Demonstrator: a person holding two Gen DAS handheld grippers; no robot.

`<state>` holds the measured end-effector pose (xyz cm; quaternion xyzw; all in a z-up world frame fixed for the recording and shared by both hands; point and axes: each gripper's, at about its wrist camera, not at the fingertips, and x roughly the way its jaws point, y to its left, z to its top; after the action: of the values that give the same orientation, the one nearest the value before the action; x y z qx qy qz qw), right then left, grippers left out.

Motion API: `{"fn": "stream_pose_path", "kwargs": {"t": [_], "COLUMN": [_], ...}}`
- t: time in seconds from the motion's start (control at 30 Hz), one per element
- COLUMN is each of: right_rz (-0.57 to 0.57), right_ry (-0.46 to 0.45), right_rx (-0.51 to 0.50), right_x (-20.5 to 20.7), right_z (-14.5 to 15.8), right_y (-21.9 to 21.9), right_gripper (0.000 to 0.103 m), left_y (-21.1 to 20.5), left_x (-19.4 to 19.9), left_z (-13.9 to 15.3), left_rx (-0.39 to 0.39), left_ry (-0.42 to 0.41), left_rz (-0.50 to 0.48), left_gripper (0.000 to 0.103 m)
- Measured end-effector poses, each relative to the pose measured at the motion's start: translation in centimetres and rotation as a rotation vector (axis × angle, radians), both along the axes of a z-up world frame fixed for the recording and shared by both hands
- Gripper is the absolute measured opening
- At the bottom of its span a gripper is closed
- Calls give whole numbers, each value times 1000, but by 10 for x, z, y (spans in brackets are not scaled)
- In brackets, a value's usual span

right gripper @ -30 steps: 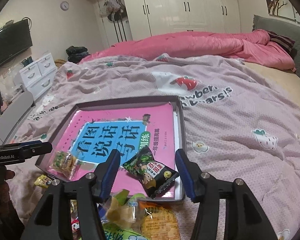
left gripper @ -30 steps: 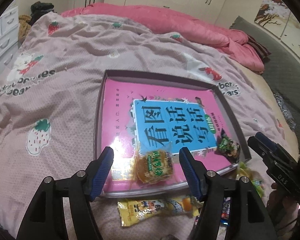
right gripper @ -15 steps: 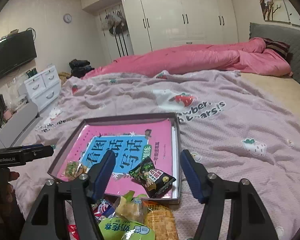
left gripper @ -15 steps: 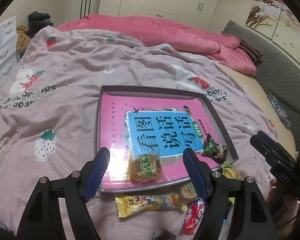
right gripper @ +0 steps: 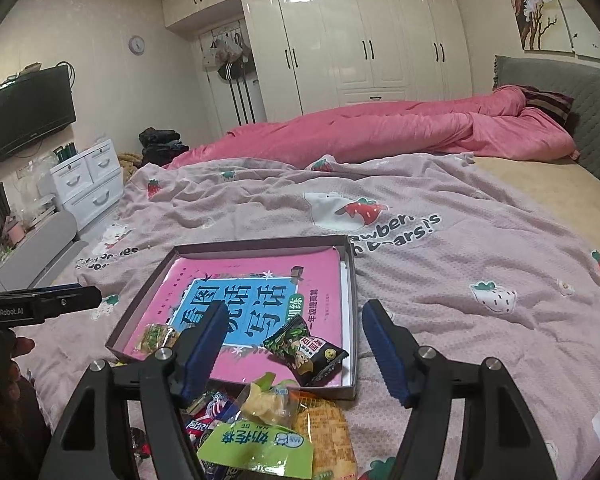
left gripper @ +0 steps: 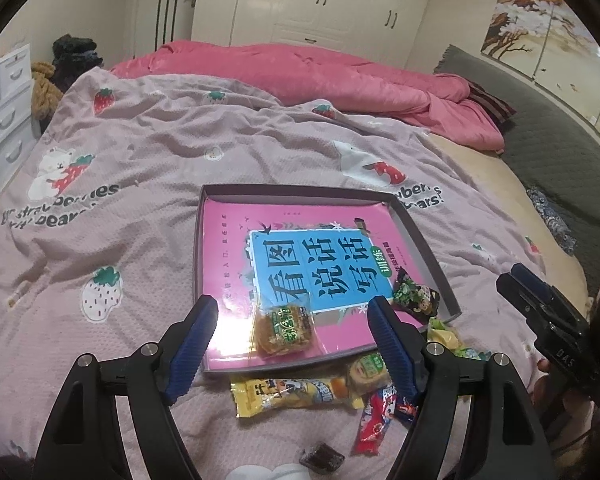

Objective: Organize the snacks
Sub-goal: 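Withdraw both grippers from the tray back toward the snack pile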

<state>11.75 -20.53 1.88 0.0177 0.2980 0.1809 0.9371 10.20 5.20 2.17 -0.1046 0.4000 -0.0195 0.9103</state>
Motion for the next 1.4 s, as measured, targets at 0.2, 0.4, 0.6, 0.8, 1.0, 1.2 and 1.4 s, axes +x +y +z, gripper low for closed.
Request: {"fn": "stream_pose_path", "kwargs": {"t": [0.2, 0.4, 0.6, 0.8, 1.0, 1.2, 1.4], "right_rz": [0, 1, -2, -2, 12, 26, 35], "right_ry": [-4, -4, 13, 44, 69, 76, 104], "right_rx": [-6, -12, -5, -2, -9, -24, -35], "right_x": [-8, -13, -22, -29, -35, -39, -41], "right_z": [2, 2, 1, -2, -7, -9, -14], "right_y": [1, 2, -1, -2, 3, 8, 11], "right_gripper": [71, 71, 71, 71, 71, 71, 72], "left_y": [4, 8, 9, 6, 3, -2, -3], "left_x": [-9, -18, -27, -35, -42, -47, -48], "left_z": [2, -2, -13, -24, -36, -49, -63], "left_rx": [1, -15, -30, -36, -51, -79, -135], "left_ry": [15, 44, 88, 122, 163, 205, 251], "left_rz": [-13, -13, -19, -24, -33, -49, -43], "left_gripper": [79, 79, 79, 79, 79, 79, 79]}}
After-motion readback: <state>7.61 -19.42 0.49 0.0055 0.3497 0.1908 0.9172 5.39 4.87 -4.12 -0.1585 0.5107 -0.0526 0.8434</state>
